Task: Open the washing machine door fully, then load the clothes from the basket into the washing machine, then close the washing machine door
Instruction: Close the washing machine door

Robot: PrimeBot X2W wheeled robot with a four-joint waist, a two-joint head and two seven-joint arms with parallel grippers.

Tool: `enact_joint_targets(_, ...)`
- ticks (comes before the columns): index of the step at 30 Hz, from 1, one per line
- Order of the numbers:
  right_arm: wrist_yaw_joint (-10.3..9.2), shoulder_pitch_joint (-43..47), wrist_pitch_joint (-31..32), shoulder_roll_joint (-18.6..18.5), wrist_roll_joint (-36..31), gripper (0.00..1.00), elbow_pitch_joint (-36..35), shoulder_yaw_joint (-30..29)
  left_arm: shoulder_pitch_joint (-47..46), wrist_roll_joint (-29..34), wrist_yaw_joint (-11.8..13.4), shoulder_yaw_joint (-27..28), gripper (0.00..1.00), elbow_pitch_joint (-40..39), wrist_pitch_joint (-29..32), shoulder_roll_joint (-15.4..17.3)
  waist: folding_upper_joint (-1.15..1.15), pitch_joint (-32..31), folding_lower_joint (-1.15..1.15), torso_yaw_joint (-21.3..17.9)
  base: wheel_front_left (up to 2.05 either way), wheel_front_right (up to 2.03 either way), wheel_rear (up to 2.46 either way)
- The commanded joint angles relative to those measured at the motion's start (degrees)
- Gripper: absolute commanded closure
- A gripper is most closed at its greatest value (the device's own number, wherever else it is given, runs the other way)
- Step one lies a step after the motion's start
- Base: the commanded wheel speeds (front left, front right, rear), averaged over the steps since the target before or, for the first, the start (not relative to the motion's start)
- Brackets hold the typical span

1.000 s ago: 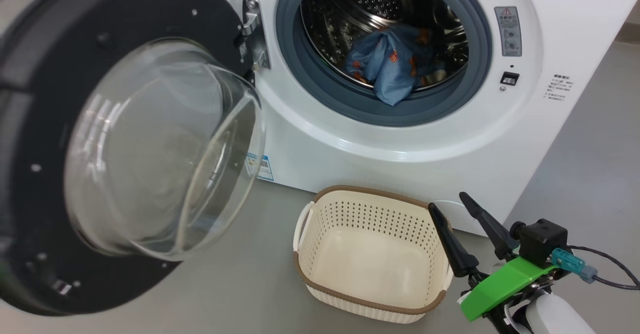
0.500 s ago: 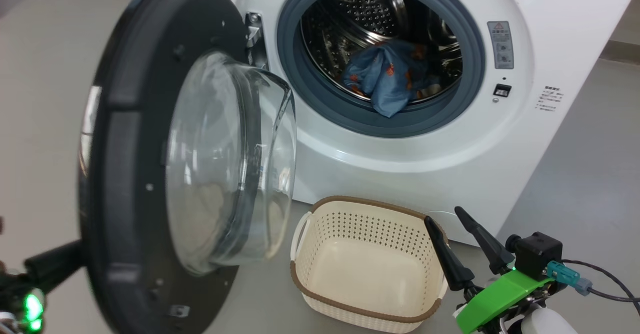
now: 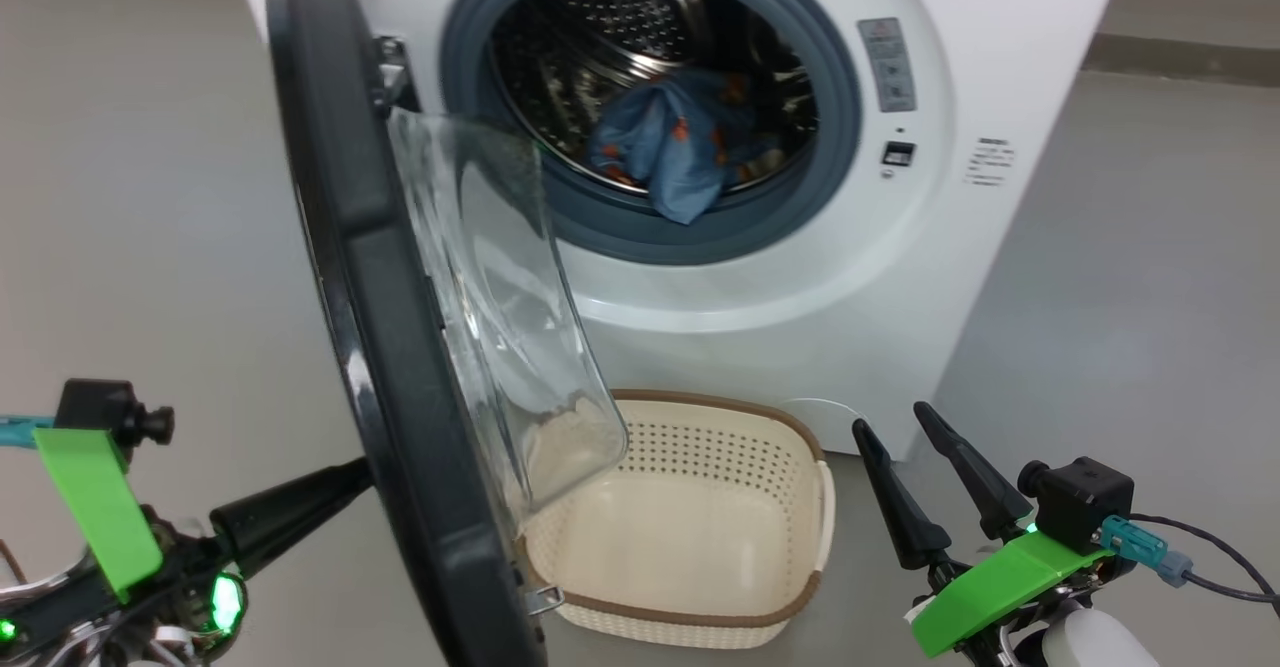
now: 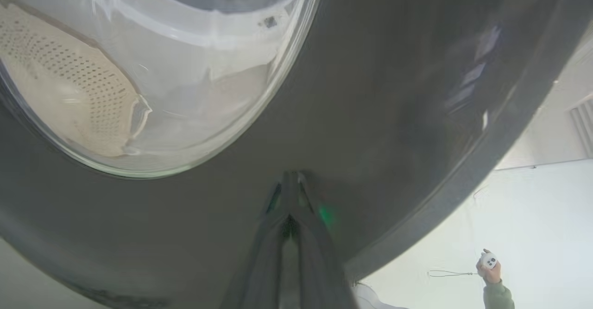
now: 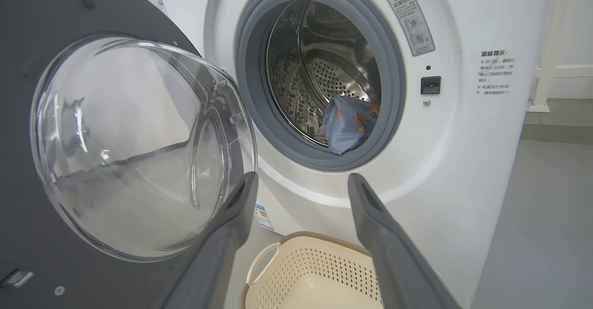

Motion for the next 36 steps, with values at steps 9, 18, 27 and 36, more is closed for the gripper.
enact_joint_targets(9, 0.08, -2.1, -0.4, 0.5, -0.9, 0.00, -2.2, -0.3, -3.8, 1.8, -3.7, 1.6, 1.00, -0.9, -4.0, -1.9, 0.00, 3.3, 0.00, -12.4, 0.00, 0.00, 0.00)
enact_joint_targets(18, 0.08, -2.2, -0.4, 1.0, -1.1, 0.00, -2.4, -0.8, -5.7, 4.5, -6.0, 1.4, 1.00, 0.8, -7.7, -3.3, 0.00, 3.9, 0.00, -19.2, 0.00, 0.00, 0.00)
enact_joint_targets(27, 0.08, -2.3, -0.4, 1.2, -1.2, 0.00, -2.7, -0.8, -7.1, 5.7, -7.2, 0.5, 1.00, 2.1, -9.3, -4.5, 0.00, 4.1, 0.00, -21.1, 0.00, 0.00, 0.00)
enact_joint_targets(36, 0.08, -2.0, -0.4, 1.4, -1.5, 0.00, -2.8, -1.8, -7.4, 6.3, -8.1, 0.9, 1.00, 2.5, -10.2, -4.3, 0.00, 4.3, 0.00, -19.5, 0.00, 0.00, 0.00)
